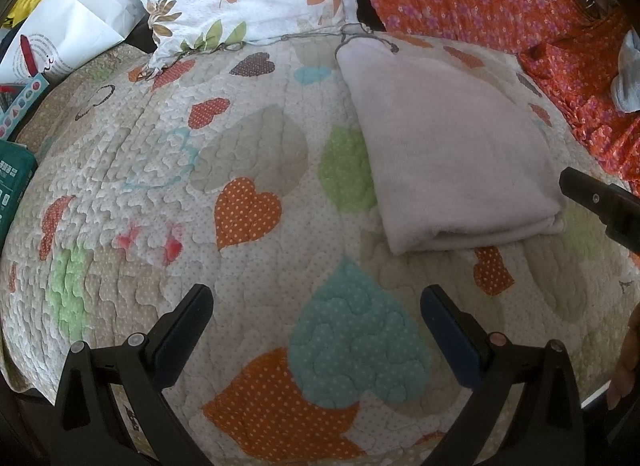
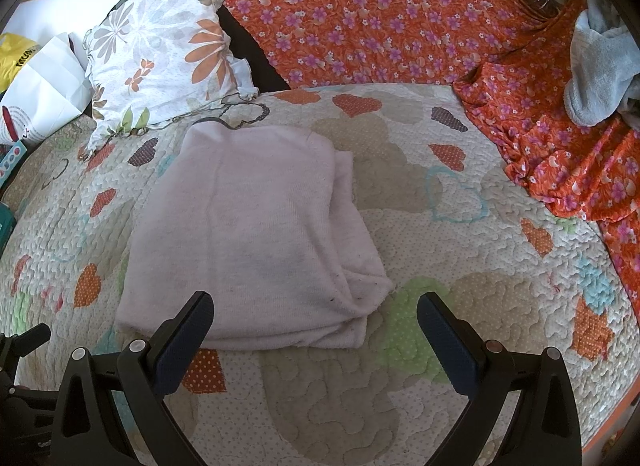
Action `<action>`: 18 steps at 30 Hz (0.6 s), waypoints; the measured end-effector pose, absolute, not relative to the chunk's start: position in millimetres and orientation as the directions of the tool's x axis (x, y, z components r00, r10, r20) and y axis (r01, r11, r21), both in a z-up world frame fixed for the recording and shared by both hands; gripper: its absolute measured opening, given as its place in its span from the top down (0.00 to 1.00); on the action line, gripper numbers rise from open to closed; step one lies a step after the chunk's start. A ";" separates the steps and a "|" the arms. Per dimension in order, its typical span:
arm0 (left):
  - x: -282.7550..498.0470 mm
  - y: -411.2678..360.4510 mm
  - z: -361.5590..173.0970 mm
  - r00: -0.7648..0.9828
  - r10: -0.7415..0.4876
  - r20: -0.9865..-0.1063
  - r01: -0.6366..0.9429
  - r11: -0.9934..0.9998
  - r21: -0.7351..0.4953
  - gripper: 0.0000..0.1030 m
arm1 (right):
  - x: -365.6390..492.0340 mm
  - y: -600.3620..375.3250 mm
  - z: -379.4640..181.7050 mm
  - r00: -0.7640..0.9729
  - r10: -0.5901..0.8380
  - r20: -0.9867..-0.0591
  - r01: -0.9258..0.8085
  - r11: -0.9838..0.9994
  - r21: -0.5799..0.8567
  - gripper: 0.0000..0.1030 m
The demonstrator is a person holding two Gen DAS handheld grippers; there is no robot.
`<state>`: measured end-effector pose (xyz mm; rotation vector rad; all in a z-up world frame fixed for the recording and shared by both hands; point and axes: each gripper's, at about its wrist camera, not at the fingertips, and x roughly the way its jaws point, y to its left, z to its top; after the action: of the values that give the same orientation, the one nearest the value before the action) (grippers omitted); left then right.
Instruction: Fold small clothes
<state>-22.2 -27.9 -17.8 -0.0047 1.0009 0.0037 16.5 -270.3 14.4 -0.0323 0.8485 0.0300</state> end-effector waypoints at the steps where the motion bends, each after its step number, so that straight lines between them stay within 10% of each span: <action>1: -22.8 -28.0 -18.3 0.538 0.000 -0.843 -0.006 1.000 -0.003 0.00 | 16.5 -270.3 14.4 0.661 0.014 -0.751 -0.039 0.999 -0.017 0.00; 18: -21.5 -25.4 -22.8 0.519 -0.031 -0.854 0.007 0.999 -0.032 0.00 | 15.2 -264.6 19.5 0.671 0.008 -0.741 -0.042 0.999 -0.027 0.00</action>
<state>-21.5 -25.4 -22.8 -0.0256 1.0247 -0.0226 15.2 -264.6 19.5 -0.0426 0.8346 0.0284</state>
